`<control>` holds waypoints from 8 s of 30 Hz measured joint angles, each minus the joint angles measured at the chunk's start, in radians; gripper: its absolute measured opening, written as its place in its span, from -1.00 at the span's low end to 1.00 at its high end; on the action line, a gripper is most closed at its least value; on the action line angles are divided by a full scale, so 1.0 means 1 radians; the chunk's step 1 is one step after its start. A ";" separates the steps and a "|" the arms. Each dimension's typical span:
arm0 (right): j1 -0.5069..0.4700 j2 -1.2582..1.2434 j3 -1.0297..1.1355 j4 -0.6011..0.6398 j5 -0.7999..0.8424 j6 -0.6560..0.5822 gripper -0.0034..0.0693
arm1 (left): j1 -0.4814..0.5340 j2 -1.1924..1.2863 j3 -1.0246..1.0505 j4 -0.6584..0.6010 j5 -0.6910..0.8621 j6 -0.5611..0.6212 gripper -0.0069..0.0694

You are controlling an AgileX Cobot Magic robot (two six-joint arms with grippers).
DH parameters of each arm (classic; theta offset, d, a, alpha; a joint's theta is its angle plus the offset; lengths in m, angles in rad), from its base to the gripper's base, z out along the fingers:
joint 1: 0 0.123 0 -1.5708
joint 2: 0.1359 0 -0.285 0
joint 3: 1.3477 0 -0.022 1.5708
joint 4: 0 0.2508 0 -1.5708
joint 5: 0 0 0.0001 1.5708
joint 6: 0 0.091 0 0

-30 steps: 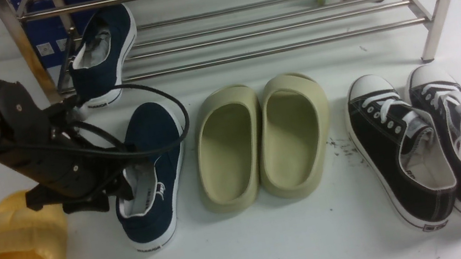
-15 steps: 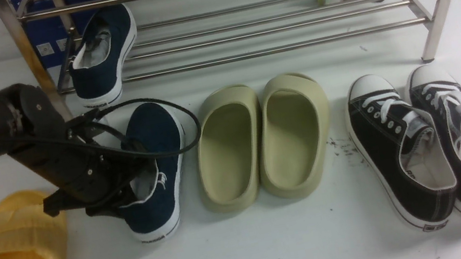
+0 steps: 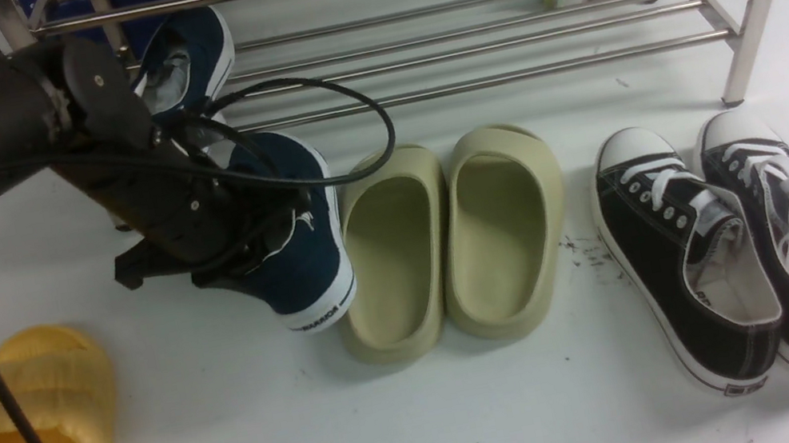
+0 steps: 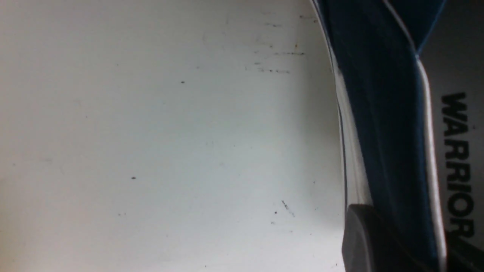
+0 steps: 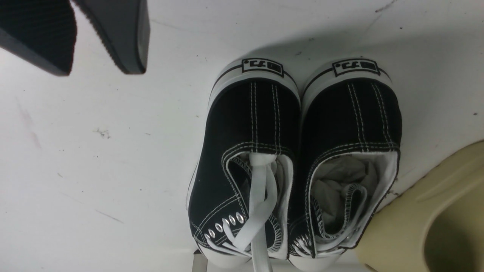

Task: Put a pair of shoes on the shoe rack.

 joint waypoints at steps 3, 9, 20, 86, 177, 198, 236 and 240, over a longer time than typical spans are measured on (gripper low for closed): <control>0.000 0.000 0.000 0.000 0.000 0.000 -0.25 | -0.001 0.000 -0.028 0.002 0.051 -0.003 -0.80; 0.000 0.000 0.000 0.000 0.000 0.000 -0.25 | -0.006 -0.006 -0.046 0.036 0.169 0.001 -0.80; 0.000 0.000 0.000 0.000 -0.001 0.000 -0.25 | -0.007 -0.082 -0.046 0.085 0.033 -0.008 -0.80; 0.000 0.000 0.000 0.000 -0.001 0.000 -0.25 | -0.007 0.381 -0.675 0.377 -0.027 -0.266 0.04; 0.000 0.000 0.000 0.000 -0.001 0.000 -0.23 | -0.018 0.247 -0.403 0.251 -0.312 -0.139 -0.80; 0.000 0.000 0.000 0.000 -0.001 0.000 -0.23 | -0.010 -0.162 -0.355 0.258 -0.024 -0.073 -0.17; 0.000 0.000 0.000 -0.001 -0.001 0.000 -0.23 | -0.009 -1.772 0.802 0.168 -0.081 -0.165 -0.85; 0.000 0.000 0.000 -0.001 -0.001 0.000 -0.23 | -0.009 -1.773 0.802 0.171 -0.082 -0.165 -0.85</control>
